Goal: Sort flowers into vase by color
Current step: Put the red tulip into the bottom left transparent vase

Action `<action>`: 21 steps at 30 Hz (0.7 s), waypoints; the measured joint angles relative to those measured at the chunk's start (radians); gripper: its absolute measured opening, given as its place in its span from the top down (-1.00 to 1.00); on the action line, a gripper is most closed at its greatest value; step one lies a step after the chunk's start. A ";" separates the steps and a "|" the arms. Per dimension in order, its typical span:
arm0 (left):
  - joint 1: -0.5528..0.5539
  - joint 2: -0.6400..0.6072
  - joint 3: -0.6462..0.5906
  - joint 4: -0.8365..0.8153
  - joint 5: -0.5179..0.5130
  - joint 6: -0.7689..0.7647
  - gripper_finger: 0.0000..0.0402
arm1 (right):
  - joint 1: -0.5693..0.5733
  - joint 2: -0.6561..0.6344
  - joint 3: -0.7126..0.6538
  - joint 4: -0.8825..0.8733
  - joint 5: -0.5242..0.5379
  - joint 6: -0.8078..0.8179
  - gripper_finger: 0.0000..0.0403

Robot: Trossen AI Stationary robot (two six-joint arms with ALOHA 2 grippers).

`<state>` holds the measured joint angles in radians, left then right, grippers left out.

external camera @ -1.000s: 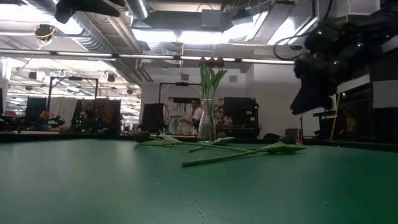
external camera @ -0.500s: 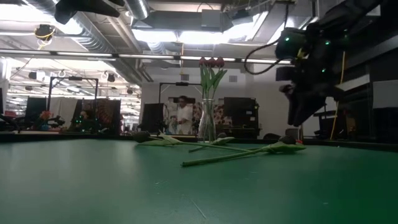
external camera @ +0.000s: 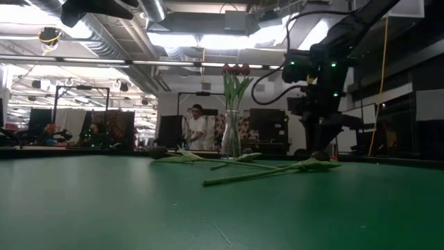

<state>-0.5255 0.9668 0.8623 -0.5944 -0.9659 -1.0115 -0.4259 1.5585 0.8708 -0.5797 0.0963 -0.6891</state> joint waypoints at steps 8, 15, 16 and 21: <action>0.000 0.000 0.000 0.000 0.061 0.000 0.42 | 0.000 0.059 0.038 -0.056 -0.010 -0.018 0.43; 0.000 0.000 0.000 0.000 0.068 0.000 0.42 | -0.009 0.089 0.038 -0.063 0.032 -0.023 0.43; -0.001 0.000 0.000 0.000 0.068 0.000 0.42 | -0.009 0.093 0.038 -0.062 0.035 -0.026 0.43; 0.000 0.000 0.000 0.000 0.070 0.000 0.42 | -0.009 0.120 0.039 -0.046 0.038 -0.048 0.43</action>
<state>-0.5259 0.9670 0.8623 -0.5941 -0.8959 -1.0115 -0.4347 1.6786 0.9094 -0.6253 0.1339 -0.7371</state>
